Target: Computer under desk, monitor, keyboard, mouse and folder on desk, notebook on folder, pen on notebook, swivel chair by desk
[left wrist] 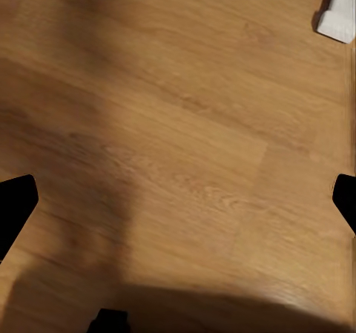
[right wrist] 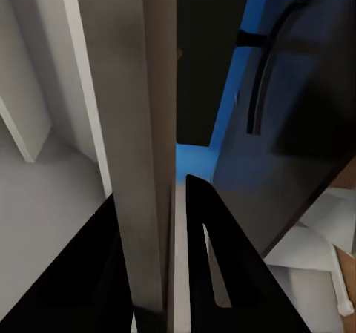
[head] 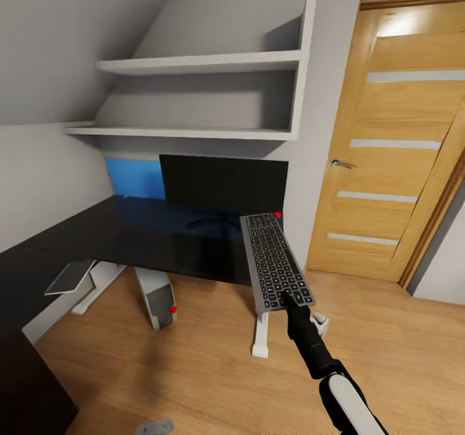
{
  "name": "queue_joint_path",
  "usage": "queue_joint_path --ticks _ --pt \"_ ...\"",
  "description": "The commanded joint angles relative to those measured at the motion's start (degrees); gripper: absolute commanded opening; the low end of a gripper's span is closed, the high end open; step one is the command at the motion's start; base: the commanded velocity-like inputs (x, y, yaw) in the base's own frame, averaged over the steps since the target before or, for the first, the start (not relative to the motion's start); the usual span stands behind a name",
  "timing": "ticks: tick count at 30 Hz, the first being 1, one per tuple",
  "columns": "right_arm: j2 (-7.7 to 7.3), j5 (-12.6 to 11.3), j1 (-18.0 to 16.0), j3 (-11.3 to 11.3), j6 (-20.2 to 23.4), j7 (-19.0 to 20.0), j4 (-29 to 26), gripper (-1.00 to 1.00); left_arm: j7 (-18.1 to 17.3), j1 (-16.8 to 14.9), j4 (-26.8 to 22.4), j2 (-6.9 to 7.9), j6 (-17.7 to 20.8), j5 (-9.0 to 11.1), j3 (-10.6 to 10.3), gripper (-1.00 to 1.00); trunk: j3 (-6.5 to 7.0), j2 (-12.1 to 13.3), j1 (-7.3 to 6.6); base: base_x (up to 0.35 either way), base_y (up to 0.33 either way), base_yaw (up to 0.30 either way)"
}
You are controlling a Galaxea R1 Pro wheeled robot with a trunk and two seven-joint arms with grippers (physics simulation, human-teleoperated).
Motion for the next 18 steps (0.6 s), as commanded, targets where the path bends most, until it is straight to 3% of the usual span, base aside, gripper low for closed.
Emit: queue_joint_path --ticks 1,9,11,14,18 --pt "0.0 -0.7 -0.1 0.2 -0.2 0.4 0.0 -1.0 0.1 0.0 -0.1 -0.04 0.3 0.2 0.1 1.0 -0.07 0.0 0.0 0.0 0.0 -0.27" --pt "1.17 -0.3 -0.1 0.3 -0.3 0.5 0.7 -1.0 0.1 0.0 -0.1 -0.04 0.3 0.2 0.1 1.0 -0.07 0.0 0.0 0.0 0.0 -0.12" --pt "1.81 1.6 -0.1 0.3 -0.6 0.5 1.3 -1.0 0.1 0.0 -0.1 -0.04 0.3 0.2 0.1 1.0 -0.07 0.0 0.0 0.0 0.0 -0.017" --pt "3.29 6.6 -0.1 0.2 -3.5 0.6 1.6 -1.0 0.1 0.0 -0.1 -0.04 0.3 0.2 0.2 1.0 -0.07 0.0 0.0 0.0 0.0 -0.006" --pt "4.44 10.3 -0.1 0.1 -7.0 0.8 1.7 -1.0 0.2 0.0 -0.2 -0.04 0.3 0.2 0.2 1.0 -0.07 0.0 0.0 0.0 0.0 -0.001"
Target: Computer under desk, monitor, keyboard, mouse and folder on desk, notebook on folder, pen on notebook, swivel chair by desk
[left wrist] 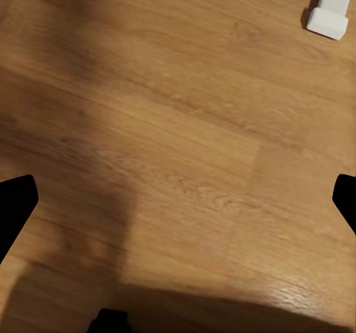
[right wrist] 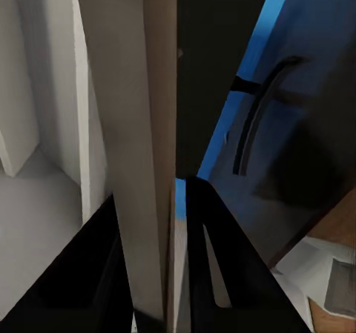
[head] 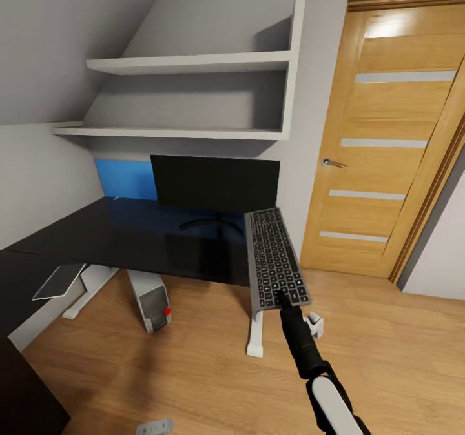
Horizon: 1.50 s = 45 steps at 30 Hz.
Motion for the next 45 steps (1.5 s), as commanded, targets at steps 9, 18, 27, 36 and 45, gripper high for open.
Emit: queue_joint_path --ticks 9,18,27,36,45 --pt "0.68 0.6 0.0 0.1 -10.0 0.3 1.8 -1.0 0.1 0.0 -0.1 0.04 0.3 0.2 0.3 1.0 -0.07 0.0 0.0 0.0 0.0 0.0" --pt "2.66 -1.1 0.0 0.1 -20.3 0.3 5.1 -1.0 0.1 0.0 -0.1 0.05 0.3 0.2 0.3 1.0 -0.07 0.0 0.0 0.0 0.0 0.0" --pt "3.55 -8.5 0.0 0.1 -22.9 0.4 5.4 -1.0 0.1 0.0 -0.1 0.05 0.3 0.2 0.3 1.0 -0.07 0.0 0.0 0.0 0.0 0.0" --pt "3.64 -8.7 0.0 0.2 -23.0 0.5 5.5 -1.0 0.1 0.0 -0.1 0.05 0.3 0.2 0.3 1.0 -0.07 0.0 0.0 0.0 0.0 0.0" --pt "4.84 -8.7 0.0 1.1 -22.7 0.4 6.3 -1.0 0.1 0.0 -0.2 0.05 0.3 0.2 0.3 1.0 -0.07 0.0 0.0 0.0 0.0 0.0"
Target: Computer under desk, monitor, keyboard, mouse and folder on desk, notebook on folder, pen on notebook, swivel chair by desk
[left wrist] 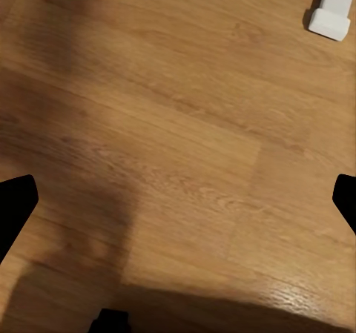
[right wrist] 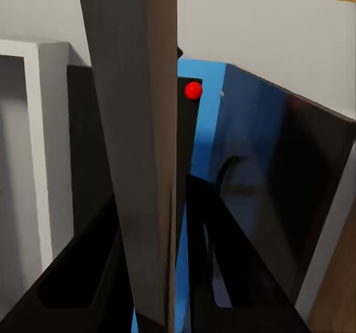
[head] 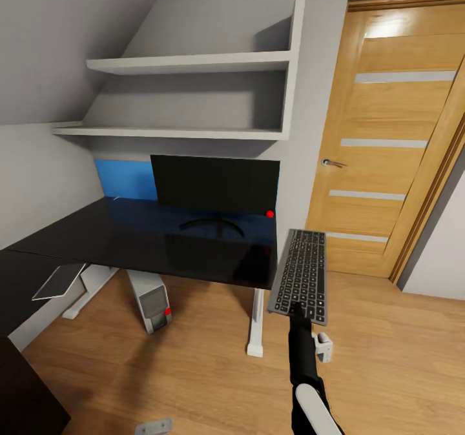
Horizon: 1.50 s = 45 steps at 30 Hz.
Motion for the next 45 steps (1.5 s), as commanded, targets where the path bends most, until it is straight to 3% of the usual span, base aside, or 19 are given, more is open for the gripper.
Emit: queue_joint_path --ticks 1,4,6,9,12,13,18,26,45 --pt "0.11 -0.7 0.0 0.1 -0.2 0.6 0.0 -1.0 0.1 0.0 -0.1 -0.04 0.3 0.2 0.1 1.0 -0.07 0.0 0.0 0.0 0.0 0.0" --pt "1.11 -0.6 -0.1 0.1 -0.3 0.4 0.2 -1.0 0.1 0.0 -0.1 -0.04 0.3 0.2 0.1 1.0 -0.07 0.0 0.0 0.0 0.0 0.0" --pt "2.92 -0.5 -0.3 0.1 -0.6 0.2 1.0 -1.0 0.1 0.0 -0.1 -0.04 0.3 0.2 0.1 1.0 -0.07 0.0 0.0 0.0 0.0 0.0" --pt "3.78 -0.4 -0.9 0.1 -2.5 -1.0 3.8 -1.0 0.1 0.0 -0.1 -0.04 0.3 0.2 0.1 1.0 -0.07 0.0 0.0 0.0 0.0 0.0" --pt "3.78 -0.5 -3.9 0.0 -10.0 -4.6 7.2 -1.0 0.1 0.0 -0.1 0.04 0.3 0.2 0.1 1.0 -0.07 0.0 0.0 0.0 0.0 0.0" --pt "3.78 -0.6 -5.5 0.1 -16.3 -6.7 8.3 -1.0 0.1 0.0 -0.1 0.29 0.3 0.2 0.1 1.0 -0.07 0.0 0.0 0.0 0.0 0.0" --pt "3.78 -0.6 -6.3 0.0 -22.5 -7.6 9.7 -1.0 0.2 0.0 -0.1 0.46 0.4 0.2 0.2 1.0 -0.07 0.0 0.0 0.0 0.0 0.0" --pt "3.78 -0.5 -6.4 0.1 -23.9 -7.1 13.0 -1.0 0.1 0.0 -0.1 0.49 0.3 0.2 0.1 1.0 -0.07 0.0 0.0 0.023 0.021 0.0" --pt "3.78 -0.3 -6.4 -0.5 -23.8 -6.1 13.0 -1.0 0.2 0.0 0.1 0.49 0.4 0.2 0.1 1.0 -0.09 0.0 0.0 0.208 0.052 -0.017"
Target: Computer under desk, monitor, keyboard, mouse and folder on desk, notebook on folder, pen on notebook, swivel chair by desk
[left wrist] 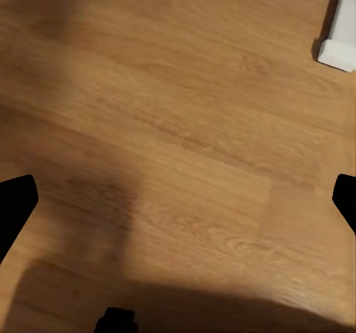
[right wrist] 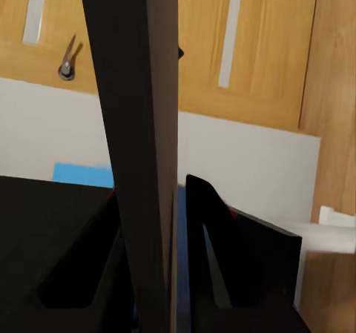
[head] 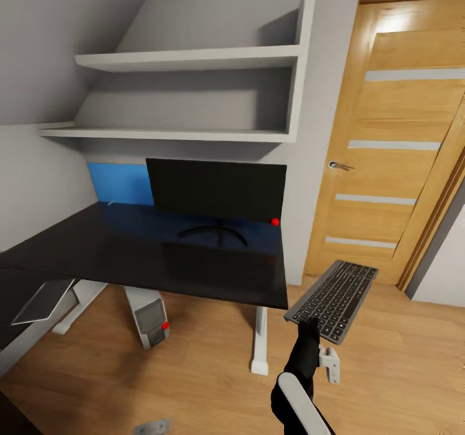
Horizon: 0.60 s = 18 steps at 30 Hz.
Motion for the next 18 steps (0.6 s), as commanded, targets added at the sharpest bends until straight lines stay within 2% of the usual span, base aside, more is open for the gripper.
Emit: queue_joint_path --ticks 1,10,14,18 --pt "0.0 -0.5 -0.1 0.1 -0.2 0.6 0.0 -1.0 0.1 0.0 0.0 -0.04 0.3 0.2 0.1 1.0 -0.09 0.0 0.01 0.056 0.0 -0.163" --pt "0.0 -0.5 -0.1 0.0 -0.2 0.6 0.0 -1.0 0.1 0.0 0.3 -0.04 0.3 0.2 0.1 1.0 -0.35 0.0 0.01 0.019 0.003 -0.217" --pt "0.0 -0.6 -0.1 0.0 -0.2 0.6 0.0 -1.0 0.1 0.0 0.3 0.22 0.3 0.2 0.1 1.0 -0.49 0.0 0.01 0.175 0.127 -0.223" --pt "0.0 -0.7 -0.1 0.3 -0.2 0.6 0.0 -1.0 0.1 0.0 2.0 0.77 0.3 0.2 0.1 1.0 -0.54 0.0 0.01 0.093 0.09 -0.06"
